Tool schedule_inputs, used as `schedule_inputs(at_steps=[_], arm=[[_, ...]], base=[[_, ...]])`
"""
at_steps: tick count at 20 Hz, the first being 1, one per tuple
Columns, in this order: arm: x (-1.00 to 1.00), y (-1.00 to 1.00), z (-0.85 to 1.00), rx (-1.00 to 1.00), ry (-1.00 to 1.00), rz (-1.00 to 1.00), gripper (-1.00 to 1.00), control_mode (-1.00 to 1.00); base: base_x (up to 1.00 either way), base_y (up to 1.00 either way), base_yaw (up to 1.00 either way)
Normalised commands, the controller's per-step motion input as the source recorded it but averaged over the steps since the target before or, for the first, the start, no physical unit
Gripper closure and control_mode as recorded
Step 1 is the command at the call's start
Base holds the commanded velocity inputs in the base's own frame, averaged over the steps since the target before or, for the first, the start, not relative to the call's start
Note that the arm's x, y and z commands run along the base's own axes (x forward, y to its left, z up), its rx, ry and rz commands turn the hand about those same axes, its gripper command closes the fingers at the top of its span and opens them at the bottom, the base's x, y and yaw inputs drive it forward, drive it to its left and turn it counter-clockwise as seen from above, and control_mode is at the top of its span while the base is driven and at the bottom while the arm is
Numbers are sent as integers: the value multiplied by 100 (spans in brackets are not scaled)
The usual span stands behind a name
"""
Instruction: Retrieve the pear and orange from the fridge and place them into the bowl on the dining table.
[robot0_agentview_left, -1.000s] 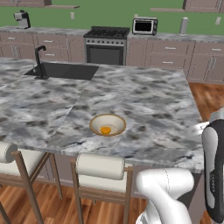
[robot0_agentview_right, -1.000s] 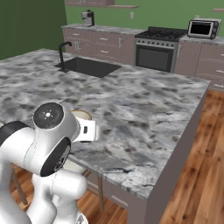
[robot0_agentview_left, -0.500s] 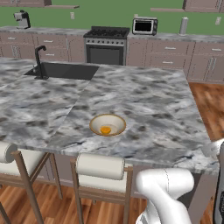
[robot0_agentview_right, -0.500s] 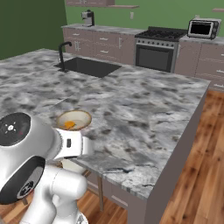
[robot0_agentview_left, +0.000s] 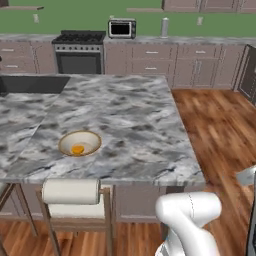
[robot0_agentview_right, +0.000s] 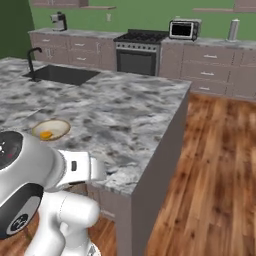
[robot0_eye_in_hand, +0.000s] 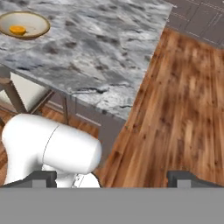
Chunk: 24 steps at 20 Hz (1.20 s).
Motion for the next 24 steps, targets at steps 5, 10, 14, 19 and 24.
schedule_inputs(at_steps=[5, 10, 14, 19, 24], arm=[[0, 0, 0, 0, 0, 0, -100, 100], [0, 0, 0, 0, 0, 0, -100, 100], [0, 0, 0, 0, 0, 0, -100, 100], [0, 0, 0, 0, 0, 0, -100, 100], [0, 0, 0, 0, 0, 0, -100, 100]], base=[[-9, -95, -48], [18, -100, -33], [79, -100, -19], [100, 2, -9], [100, 43, -12]])
